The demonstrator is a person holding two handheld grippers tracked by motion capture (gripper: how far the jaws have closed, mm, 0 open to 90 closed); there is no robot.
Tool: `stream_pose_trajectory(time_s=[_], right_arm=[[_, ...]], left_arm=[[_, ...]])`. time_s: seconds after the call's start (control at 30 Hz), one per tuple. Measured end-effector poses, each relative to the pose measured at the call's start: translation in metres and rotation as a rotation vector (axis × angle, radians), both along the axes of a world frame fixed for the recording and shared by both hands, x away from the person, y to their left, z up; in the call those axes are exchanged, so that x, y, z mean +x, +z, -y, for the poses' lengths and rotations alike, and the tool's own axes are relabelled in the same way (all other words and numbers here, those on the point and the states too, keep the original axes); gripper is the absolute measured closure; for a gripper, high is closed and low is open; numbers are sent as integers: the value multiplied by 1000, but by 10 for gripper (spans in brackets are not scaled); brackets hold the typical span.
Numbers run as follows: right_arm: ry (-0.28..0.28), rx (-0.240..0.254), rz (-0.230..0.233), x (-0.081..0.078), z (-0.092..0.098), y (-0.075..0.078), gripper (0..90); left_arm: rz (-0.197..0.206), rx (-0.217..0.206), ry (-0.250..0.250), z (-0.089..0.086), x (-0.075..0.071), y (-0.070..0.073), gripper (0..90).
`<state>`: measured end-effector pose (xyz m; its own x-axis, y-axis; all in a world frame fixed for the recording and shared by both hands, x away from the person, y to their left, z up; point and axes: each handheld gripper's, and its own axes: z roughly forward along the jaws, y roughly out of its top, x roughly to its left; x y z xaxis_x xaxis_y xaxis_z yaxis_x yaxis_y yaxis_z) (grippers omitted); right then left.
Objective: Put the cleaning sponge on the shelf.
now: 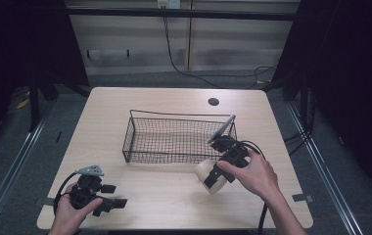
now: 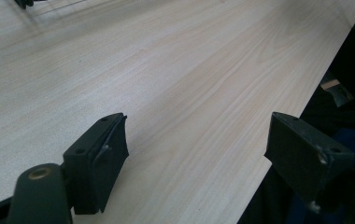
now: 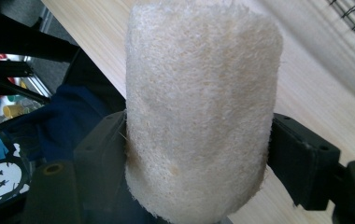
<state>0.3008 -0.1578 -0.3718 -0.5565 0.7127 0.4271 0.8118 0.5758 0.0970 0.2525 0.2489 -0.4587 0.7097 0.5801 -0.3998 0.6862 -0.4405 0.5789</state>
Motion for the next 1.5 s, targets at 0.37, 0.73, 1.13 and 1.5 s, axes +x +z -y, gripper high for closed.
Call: stream_pose_trajectory(time_s=[0.37,0.73,1.13,1.5], right_arm=[[-10,26,21,14,-1,15,246],[-58,-11,54,31,-1,31,246],[-161,-30,61,49,9,37,246],[-268,-66,64,64,14,35,246]], left_arm=[[-4,1,-3,0,1,0,207],[-1,1,-3,-1,1,0,207],[-4,3,-2,0,0,-1,207],[-4,2,-3,0,1,0,207]])
